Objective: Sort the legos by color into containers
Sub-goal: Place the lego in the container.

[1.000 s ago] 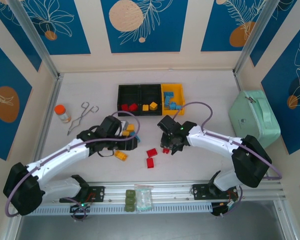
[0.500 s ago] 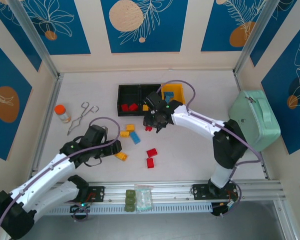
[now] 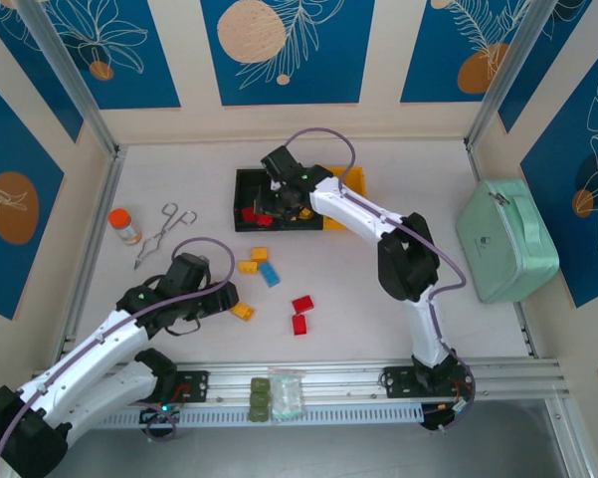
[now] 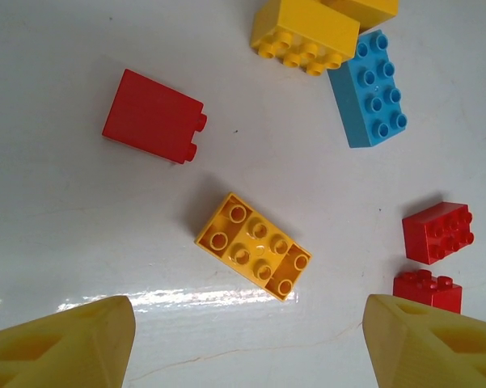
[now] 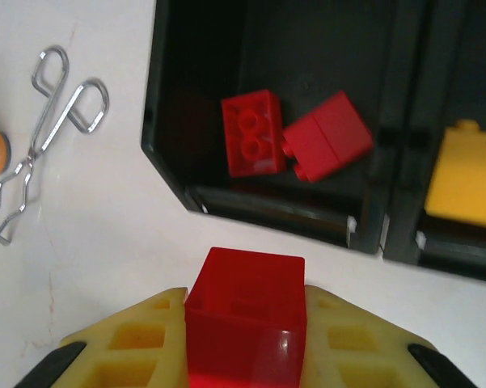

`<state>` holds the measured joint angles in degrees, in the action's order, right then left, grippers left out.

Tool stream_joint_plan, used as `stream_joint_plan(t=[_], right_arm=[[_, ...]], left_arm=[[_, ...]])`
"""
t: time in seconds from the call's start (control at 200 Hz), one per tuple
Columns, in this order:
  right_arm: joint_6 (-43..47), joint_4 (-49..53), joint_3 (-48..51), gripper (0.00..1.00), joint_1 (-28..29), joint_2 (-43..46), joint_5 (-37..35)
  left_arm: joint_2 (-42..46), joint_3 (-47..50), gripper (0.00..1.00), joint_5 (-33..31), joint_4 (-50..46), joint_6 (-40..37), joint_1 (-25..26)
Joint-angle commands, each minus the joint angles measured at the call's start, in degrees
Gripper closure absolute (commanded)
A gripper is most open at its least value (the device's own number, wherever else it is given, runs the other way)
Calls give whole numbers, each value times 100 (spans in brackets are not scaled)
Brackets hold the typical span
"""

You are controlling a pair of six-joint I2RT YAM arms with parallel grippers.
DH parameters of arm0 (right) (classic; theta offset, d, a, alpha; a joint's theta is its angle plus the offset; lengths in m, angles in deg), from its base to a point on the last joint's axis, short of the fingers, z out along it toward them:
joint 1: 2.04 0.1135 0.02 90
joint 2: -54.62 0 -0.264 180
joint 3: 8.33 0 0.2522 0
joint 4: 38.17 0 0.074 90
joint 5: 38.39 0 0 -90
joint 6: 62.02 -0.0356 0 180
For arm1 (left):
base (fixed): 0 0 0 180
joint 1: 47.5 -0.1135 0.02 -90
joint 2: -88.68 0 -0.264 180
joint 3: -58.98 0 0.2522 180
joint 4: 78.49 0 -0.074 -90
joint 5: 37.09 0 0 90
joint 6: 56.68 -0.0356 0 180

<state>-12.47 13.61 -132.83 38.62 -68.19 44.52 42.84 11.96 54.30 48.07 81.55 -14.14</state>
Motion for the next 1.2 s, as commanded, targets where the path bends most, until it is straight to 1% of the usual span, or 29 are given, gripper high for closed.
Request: stream_joint_plan(t=[0.0, 0.28, 0.365, 0.455, 0.57, 0.64, 0.7, 0.82, 0.99, 1.07, 1.196], right_arm=[[142, 348, -811, 80, -58, -525, 297], [140, 1077, -2964, 78, -172, -2014, 416], [113, 1207, -3399, 77, -199, -2319, 419], [114, 1216, -3630, 76, -213, -2507, 461], [107, 1244, -3816, 66, -226, -2625, 467], [121, 1260, -3873, 59, -230, -2609, 450], [163, 1265, -3891, 55, -218, -2563, 425], [276, 1254, -3813, 51, -208, -2356, 417], [416, 1165, -3382, 51, -180, -1843, 323], [483, 1000, -2817, 51, -147, -1394, 331], [588, 402, -1405, 51, -98, -401, 321]], left_arm=[[145, 69, 26, -87, -100, 125, -67], [192, 105, 26, -124, -143, 203, -83], [241, 118, 26, -164, -187, 235, -85], [299, 160, 26, -198, -211, 274, -84], [319, 198, 26, -204, -232, 310, -83], [333, 214, 26, -240, -257, 326, -80], [339, 220, 26, -268, -268, 336, -84], [302, 230, 26, -326, -237, 341, -77], [183, 219, 26, -397, -168, 343, -83], [133, 211, 25, -478, -153, 319, -83], [-40, 170, 25, -568, -91, 225, -93]])
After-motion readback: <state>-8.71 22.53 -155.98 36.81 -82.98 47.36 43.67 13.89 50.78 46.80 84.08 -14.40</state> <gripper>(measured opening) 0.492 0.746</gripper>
